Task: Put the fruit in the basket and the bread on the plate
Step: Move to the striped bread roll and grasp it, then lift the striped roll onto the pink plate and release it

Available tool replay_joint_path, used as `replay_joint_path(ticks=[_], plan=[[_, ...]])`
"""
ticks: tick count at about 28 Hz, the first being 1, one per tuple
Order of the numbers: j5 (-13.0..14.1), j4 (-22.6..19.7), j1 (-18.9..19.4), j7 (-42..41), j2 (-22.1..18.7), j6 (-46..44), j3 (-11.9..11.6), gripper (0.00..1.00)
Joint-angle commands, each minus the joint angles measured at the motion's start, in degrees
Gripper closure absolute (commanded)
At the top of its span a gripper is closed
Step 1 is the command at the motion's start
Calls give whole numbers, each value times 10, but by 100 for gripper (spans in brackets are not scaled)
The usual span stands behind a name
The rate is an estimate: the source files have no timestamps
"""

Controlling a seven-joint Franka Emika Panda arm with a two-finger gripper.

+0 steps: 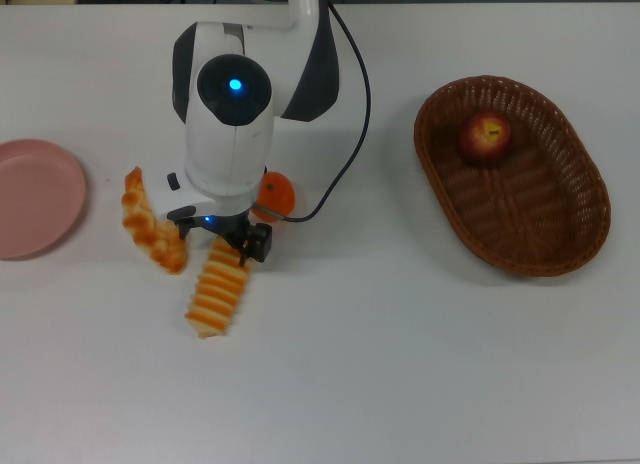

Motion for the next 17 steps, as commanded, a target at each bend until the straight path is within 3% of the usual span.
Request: replay_joint_path(ticks=[1, 15, 16, 17], plan=[[-6, 3, 2, 13, 3, 9, -2, 0], [-13, 8, 23, 30, 52, 30, -3, 0], [-13, 8, 23, 31, 52, 30, -3, 3], [-13, 8, 24, 30, 52, 30, -3, 18]])
